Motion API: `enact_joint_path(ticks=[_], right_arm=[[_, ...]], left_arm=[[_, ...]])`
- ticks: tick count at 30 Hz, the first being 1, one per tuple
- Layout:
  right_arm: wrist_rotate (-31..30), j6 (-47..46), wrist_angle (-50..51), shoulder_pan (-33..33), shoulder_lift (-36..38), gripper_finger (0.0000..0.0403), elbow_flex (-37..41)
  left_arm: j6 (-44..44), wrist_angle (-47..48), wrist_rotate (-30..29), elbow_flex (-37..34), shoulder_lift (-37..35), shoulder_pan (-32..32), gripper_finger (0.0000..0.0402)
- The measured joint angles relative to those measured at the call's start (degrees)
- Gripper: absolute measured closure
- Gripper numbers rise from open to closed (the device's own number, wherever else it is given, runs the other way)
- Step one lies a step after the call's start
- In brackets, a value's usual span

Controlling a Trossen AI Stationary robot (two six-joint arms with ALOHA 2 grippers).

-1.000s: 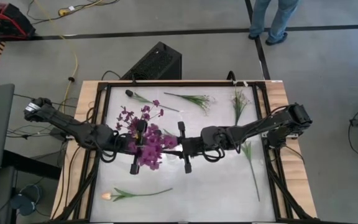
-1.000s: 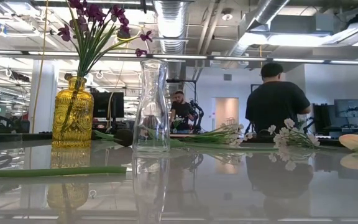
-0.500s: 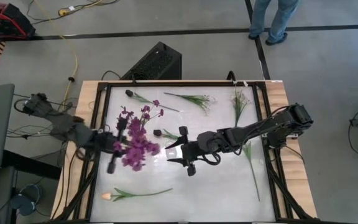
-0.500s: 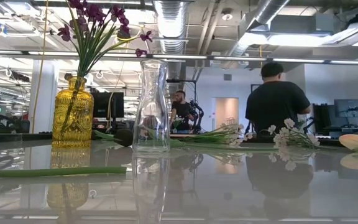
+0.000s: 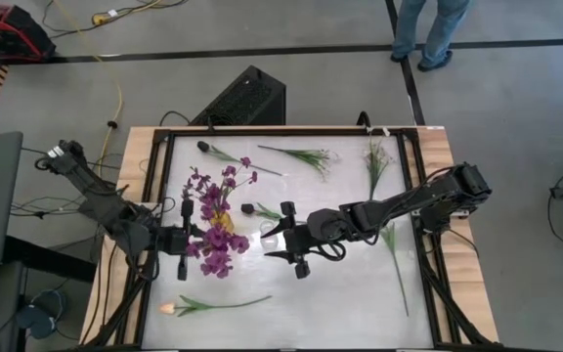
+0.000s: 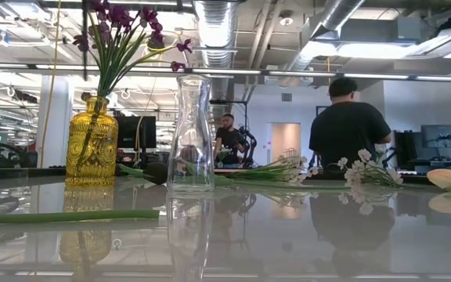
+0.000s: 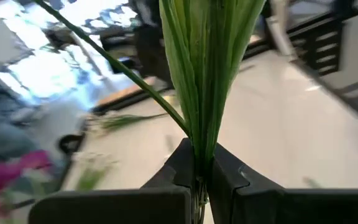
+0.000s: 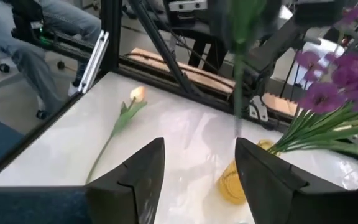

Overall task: Sort flowers into vase by color
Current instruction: Put the purple flower into the yellow vase

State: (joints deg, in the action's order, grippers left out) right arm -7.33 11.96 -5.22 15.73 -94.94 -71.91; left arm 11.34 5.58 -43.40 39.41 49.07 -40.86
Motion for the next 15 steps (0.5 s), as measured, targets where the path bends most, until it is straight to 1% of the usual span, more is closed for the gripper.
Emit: enact_joint_path(ticks=[2, 5, 10, 15], right_arm=[[0.23, -0.42, -0.11, -0.03, -0.30, 0.0184, 0.01], [0.35, -0.54, -0.96, -0.12, -0.87, 0.0184, 0.01], [0.81, -0.54, -1.57, -0.76, -1.98, 0.0184, 0.04], [1.93, -0.99, -1.93, -1.48, -1.96, 0.0185, 0.04]], left_arm=[[2.43, -1.53, -3.44, -0.95, -0.33, 0.00, 0.0399], [3.82, -1.45, -5.34, -1.26, -0.92, 0.66, 0.0399], [4.06, -0.14, -4.68, -1.26, -0.89, 3.67, 0.0399], [2.43, 1.48, -2.02, -1.26, -0.89, 7.13, 0.0399]])
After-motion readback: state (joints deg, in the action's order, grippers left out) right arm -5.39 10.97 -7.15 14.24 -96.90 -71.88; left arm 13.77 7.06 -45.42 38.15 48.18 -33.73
